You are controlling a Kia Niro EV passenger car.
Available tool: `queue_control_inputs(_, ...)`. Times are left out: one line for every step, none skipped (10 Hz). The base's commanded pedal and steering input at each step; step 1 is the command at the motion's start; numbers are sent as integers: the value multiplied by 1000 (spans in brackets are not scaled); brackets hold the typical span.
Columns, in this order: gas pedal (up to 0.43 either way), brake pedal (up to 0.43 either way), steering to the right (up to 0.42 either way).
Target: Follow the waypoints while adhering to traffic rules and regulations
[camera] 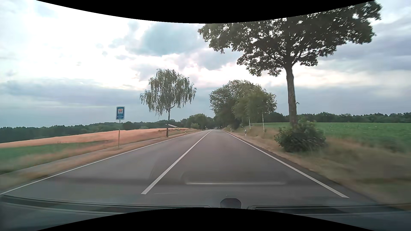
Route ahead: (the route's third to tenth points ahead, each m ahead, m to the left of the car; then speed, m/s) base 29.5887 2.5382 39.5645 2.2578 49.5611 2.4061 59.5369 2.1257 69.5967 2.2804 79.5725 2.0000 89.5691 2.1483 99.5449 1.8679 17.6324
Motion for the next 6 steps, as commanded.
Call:
queue_control_inputs(138, 0, -1)
queue_control_inputs(138, 0, -1)
queue_control_inputs(138, 0, -1)
queue_control_inputs(138, 0, -1)
queue_control_inputs(138, 0, -1)
queue_control_inputs(138, 0, -1)
